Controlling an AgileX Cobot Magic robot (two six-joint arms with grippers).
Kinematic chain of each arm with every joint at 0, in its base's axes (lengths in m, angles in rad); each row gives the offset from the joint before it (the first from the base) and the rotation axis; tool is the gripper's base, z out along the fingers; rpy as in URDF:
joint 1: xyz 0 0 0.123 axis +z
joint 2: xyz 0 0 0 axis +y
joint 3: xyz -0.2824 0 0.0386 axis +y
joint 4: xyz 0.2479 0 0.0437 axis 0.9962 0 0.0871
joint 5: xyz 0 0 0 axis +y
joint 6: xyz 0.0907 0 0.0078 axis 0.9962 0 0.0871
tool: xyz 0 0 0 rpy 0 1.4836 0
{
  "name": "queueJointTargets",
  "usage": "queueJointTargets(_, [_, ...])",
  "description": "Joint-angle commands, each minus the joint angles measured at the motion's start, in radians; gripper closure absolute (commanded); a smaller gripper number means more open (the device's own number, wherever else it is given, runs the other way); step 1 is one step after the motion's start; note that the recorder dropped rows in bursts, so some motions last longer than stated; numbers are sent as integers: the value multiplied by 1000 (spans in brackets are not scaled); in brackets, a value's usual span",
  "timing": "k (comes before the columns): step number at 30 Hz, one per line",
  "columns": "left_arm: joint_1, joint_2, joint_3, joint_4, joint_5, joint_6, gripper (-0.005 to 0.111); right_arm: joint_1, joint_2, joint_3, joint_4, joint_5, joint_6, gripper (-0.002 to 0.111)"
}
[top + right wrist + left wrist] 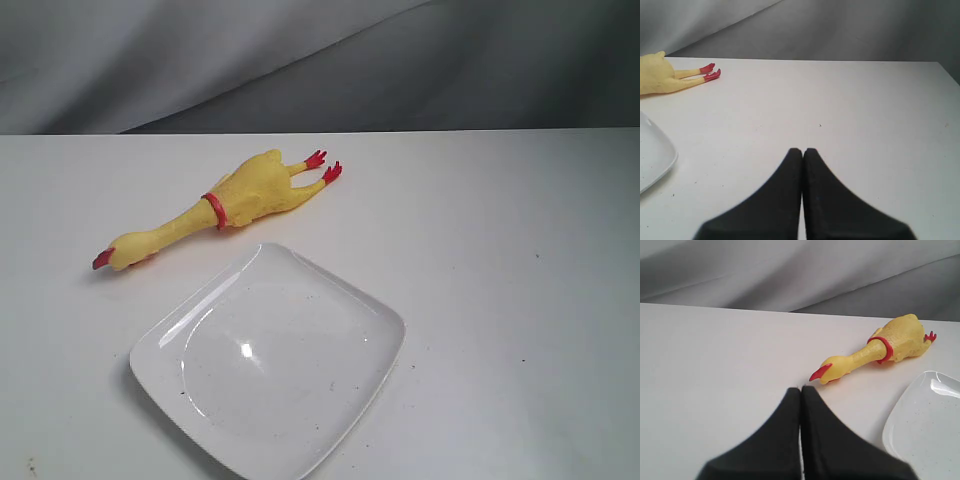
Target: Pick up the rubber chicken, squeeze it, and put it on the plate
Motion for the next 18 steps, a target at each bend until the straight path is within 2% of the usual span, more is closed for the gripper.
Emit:
queueJointTargets(1, [5,-3,5,-7,-13,0,106,-7,-3,3,-11,-1,1,108])
queueJointTargets(14, [5,-3,5,-7,-13,0,106,-7,-3,3,-11,-1,3,108])
queueJointTargets(16, [5,-3,5,-7,-13,0,106,-7,-3,3,-41,-48,-3,108])
queueJointTargets(18, [5,-3,5,-7,-13,0,106,-7,-3,3,-41,-169,-3,108])
